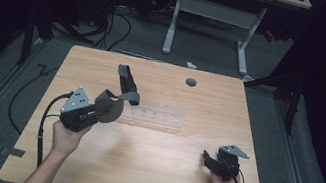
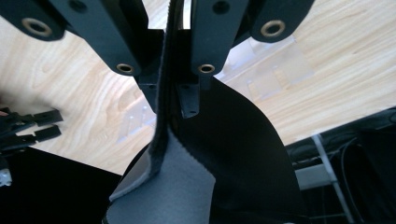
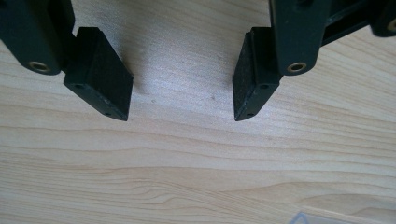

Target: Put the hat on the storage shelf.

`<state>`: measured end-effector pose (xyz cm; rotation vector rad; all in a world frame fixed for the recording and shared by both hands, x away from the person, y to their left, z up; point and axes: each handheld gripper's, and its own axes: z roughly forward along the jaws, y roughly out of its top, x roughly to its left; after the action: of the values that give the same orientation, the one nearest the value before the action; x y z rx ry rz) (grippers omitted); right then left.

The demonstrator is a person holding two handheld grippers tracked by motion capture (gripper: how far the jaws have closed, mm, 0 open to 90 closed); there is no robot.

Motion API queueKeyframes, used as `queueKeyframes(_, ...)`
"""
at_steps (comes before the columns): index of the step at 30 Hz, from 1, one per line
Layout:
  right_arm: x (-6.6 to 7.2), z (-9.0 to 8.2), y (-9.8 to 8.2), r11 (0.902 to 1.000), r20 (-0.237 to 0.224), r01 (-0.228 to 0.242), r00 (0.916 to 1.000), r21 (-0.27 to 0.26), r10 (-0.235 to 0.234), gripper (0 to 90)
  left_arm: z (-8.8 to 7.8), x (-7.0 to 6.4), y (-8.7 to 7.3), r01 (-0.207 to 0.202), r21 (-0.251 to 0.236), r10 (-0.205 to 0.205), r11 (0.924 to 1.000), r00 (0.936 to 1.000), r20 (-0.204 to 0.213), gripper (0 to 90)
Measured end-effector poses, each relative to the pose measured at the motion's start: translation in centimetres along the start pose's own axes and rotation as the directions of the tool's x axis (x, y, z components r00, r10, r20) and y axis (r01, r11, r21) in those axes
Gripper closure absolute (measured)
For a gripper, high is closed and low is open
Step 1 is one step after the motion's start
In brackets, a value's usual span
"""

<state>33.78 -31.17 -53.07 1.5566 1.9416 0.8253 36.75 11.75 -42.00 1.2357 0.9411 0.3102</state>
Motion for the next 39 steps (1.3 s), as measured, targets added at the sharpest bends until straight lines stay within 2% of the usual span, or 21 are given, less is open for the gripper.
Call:
queueKeyframes(7,0.0,0.0,0.0,1.0,0.0,0.0,1.0,0.0,0.0,38.3,0.5,0.6,0.7,-0.008,-0.005,0.008,1.0,0.9998,-0.016,86.4)
queueKeyframes(14,0.0,0.0,0.0,1.0,0.0,0.0,1.0,0.0,0.0,38.3,1.3,1.2,1.6,0.016,-0.032,-0.017,0.9994,0.9994,-0.03,86.4)
queueKeyframes(16,0.0,0.0,0.0,1.0,0.0,-0.001,1.0,0.001,0.001,38.3,1.6,1.4,1.6,-0.009,-0.023,0.008,0.9997,0.9989,-0.047,86.3)
queueKeyframes(22,0.0,0.0,0.0,1.0,0.0,-0.001,1.0,0.0,0.001,38.2,2.4,2.2,1.9,-0.011,-0.027,0.009,0.9996,0.9977,-0.067,86.4)
queueKeyframes(25,0.0,0.0,0.0,1.0,-0.001,-0.001,1.0,-0.001,0.001,38.1,2.9,2.6,1.8,-0.038,-0.023,0.036,0.999,0.9955,-0.087,86.4)
queueKeyframes(31,0.0,0.0,0.0,1.0,-0.002,-0.001,1.0,0.0,0.001,38.1,3.8,3.3,1.8,-0.041,-0.047,0.036,0.998,0.9921,-0.12,86.4)
queueKeyframes(33,0.0,0.0,0.0,1.0,-0.003,-0.001,1.0,0.0,0.001,38.0,4.2,3.6,1.6,-0.058,-0.043,0.052,0.9974,0.9904,-0.128,86.4)
queueKeyframes(39,0.0,0.0,0.0,1.0,-0.003,-0.003,1.0,0.0,0.003,38.0,4.8,4.3,1.2,-0.06,-0.034,0.054,0.9977,0.9881,-0.144,86.4)
